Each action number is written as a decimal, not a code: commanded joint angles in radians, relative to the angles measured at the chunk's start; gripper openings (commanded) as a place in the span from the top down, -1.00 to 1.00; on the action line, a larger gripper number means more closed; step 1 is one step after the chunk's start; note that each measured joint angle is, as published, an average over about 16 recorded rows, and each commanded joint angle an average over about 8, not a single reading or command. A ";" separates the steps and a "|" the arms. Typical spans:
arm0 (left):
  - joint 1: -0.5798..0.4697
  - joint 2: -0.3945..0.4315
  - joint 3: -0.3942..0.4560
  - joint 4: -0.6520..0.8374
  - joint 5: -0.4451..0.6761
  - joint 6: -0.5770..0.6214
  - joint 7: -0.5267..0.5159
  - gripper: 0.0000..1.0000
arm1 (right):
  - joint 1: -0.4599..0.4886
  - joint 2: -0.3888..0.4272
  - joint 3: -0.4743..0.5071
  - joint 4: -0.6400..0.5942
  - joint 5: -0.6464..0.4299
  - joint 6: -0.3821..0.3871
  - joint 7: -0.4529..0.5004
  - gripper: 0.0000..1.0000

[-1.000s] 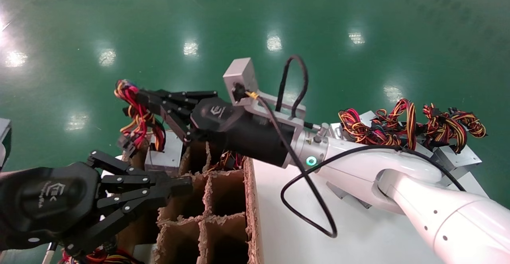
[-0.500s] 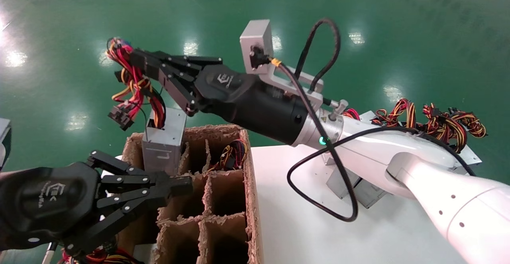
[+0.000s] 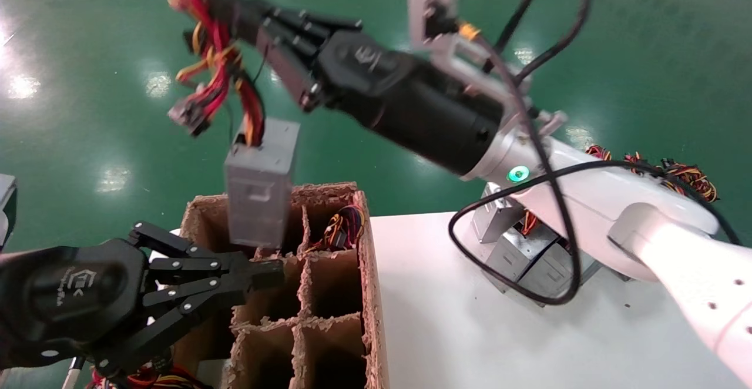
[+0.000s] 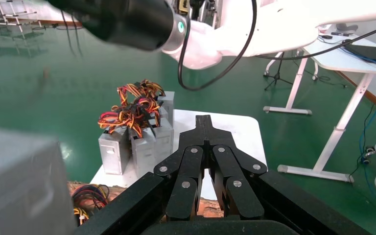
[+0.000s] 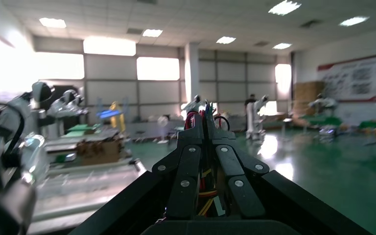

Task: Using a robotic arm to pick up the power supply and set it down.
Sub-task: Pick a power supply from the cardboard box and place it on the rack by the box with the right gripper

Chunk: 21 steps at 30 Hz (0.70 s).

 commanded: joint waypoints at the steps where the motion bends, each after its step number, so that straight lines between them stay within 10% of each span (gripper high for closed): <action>1: 0.000 0.000 0.000 0.000 0.000 0.000 0.000 1.00 | -0.004 0.020 0.012 0.034 0.012 0.022 -0.016 1.00; 21: 0.000 0.000 0.000 0.000 0.000 0.000 0.000 1.00 | -0.122 0.408 0.128 0.551 0.125 0.451 -0.186 1.00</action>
